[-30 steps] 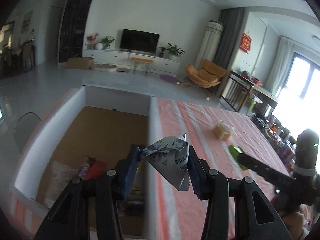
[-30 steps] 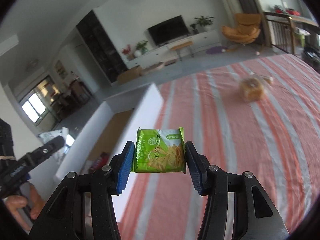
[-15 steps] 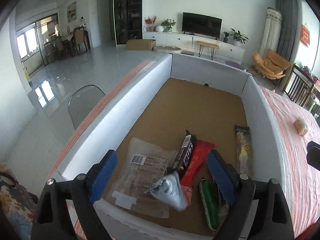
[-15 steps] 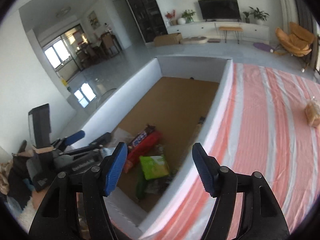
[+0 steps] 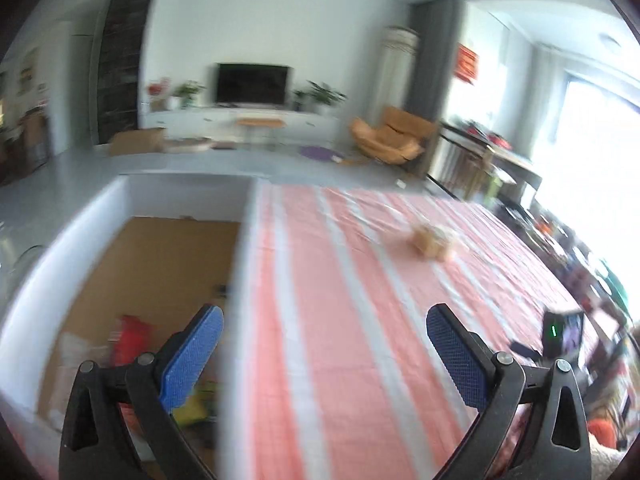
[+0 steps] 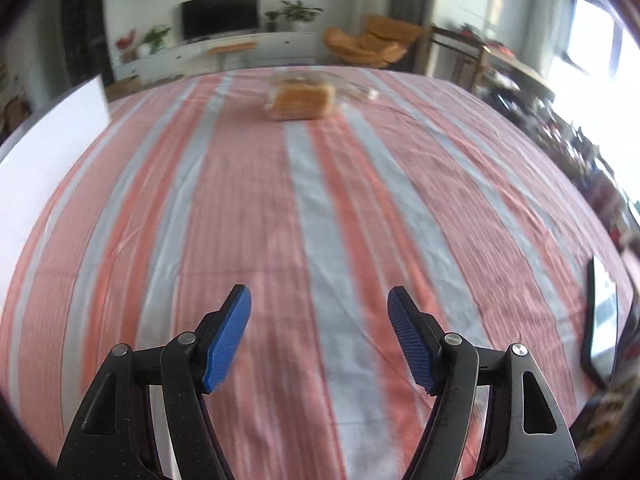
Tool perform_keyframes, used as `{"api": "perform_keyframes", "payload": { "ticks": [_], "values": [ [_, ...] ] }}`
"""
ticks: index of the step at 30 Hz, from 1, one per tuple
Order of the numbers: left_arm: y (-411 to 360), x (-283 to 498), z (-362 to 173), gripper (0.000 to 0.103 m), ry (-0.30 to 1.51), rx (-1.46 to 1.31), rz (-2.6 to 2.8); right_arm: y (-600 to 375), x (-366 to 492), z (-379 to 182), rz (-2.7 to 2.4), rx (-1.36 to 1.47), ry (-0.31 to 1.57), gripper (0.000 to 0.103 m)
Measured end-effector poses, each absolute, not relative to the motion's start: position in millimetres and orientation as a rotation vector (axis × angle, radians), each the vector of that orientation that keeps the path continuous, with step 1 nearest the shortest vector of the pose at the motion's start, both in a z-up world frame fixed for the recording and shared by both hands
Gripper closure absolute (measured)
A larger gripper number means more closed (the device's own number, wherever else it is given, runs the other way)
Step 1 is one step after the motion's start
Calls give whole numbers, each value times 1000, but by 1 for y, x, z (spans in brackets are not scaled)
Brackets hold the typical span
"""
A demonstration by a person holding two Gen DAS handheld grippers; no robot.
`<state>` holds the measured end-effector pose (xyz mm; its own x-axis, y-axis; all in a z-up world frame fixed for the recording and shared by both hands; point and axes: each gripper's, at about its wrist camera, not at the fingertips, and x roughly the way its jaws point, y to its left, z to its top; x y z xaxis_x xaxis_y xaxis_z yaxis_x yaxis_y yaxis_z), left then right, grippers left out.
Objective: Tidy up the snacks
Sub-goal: 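Withdraw both tools from the box and hold them open over the table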
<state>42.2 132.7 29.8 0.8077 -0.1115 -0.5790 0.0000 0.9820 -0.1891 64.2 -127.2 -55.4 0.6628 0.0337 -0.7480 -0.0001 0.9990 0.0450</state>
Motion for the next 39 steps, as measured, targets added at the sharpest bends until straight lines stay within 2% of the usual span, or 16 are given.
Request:
{"api": "perform_keyframes", "payload": {
  "ticks": [3, 9, 19, 28, 39],
  "values": [
    [83, 67, 9, 2, 716, -158, -196, -139, 64, -52, -56, 64, 815, 29],
    [20, 110, -50, 2, 837, -40, -215, -148, 71, -61, -101, 95, 875, 29],
    [24, 150, -122, 3, 931, -10, -98, -148, 67, -66, -136, 54, 894, 27],
    [19, 153, -125, 0, 941, 22, -72, -148, 68, -68, -134, 58, 892, 18],
    [18, 153, -125, 0, 941, 19, -73, -148, 69, -68, -135, 57, 892, 18]
  ]
}}
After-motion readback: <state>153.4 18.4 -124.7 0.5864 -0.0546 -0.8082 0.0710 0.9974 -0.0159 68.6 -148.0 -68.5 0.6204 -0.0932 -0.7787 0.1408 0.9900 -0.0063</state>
